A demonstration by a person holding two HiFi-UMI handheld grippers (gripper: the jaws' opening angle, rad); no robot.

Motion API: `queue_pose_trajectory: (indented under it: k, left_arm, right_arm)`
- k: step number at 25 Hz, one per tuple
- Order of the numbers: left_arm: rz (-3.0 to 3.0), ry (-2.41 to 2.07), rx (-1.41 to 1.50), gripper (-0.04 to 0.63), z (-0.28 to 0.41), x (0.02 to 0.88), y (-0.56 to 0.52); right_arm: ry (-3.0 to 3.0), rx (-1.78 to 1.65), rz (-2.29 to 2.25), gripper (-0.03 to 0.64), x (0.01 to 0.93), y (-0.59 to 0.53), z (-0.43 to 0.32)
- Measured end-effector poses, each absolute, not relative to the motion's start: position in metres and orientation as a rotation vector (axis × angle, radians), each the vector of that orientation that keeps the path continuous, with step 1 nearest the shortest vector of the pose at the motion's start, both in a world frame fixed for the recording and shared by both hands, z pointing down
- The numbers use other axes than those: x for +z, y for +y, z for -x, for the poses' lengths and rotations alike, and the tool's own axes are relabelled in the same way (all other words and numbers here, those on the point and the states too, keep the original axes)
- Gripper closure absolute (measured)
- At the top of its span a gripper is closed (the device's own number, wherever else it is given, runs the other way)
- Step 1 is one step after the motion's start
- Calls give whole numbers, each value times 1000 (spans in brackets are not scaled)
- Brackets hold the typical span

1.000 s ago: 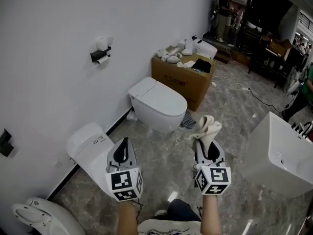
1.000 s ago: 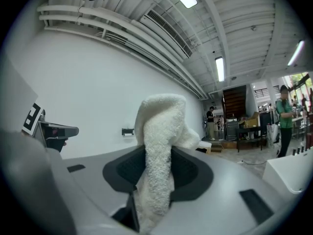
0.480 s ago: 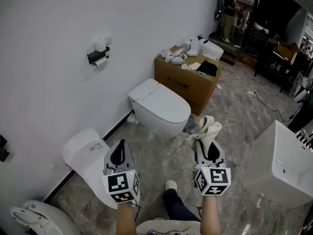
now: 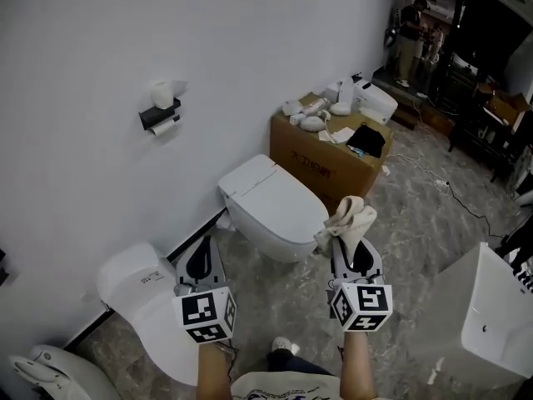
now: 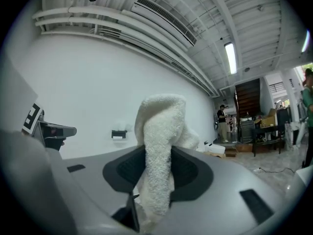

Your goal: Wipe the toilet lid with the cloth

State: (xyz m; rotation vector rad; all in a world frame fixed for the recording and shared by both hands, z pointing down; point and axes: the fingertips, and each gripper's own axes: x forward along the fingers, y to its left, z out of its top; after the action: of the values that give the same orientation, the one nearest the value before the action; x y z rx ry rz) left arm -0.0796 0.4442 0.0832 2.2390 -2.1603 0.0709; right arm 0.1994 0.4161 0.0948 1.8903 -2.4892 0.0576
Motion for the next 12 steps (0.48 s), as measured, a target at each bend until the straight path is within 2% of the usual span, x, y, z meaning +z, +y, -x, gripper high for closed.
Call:
queue_pose_trajectory:
  k: [12]
  left_arm:
    - [-2150,-2185,108,586,64,103,344]
  right_arm:
    - [-2515,107,-1802,479,115,302,-215]
